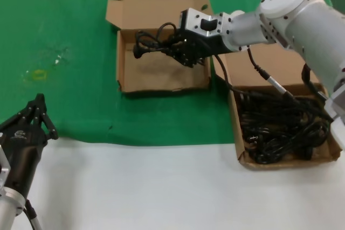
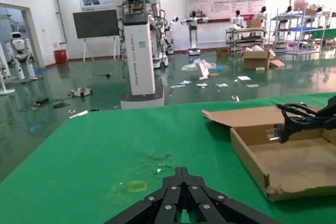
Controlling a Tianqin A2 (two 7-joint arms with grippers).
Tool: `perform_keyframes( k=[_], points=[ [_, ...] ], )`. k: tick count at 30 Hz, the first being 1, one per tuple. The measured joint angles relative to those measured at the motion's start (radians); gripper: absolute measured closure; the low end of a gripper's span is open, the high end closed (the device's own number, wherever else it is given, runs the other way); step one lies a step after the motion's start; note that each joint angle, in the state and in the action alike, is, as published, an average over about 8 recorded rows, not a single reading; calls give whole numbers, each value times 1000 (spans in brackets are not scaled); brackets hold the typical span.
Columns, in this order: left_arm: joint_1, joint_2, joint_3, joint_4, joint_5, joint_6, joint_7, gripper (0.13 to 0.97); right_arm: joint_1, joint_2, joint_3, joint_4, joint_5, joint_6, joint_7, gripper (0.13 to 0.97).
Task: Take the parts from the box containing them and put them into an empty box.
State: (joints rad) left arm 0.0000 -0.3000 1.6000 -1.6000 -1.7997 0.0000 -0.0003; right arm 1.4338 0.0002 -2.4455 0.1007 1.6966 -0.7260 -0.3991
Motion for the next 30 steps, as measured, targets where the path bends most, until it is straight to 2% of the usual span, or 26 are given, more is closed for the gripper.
perform_keyframes(
  k=[8,14,20,30],
  points=[
    [0,0,0,0,0,0,0,953,-21,0,-165,16,170,53,-11,885],
    [0,0,0,0,0,0,0,953,-31,0,-247,24,263,87,-25,869],
    [0,0,0,0,0,0,0,953,-38,0,-289,30,329,120,-46,863],
    [0,0,0,0,0,0,0,953,-42,0,-303,30,363,137,-63,752]
  ],
)
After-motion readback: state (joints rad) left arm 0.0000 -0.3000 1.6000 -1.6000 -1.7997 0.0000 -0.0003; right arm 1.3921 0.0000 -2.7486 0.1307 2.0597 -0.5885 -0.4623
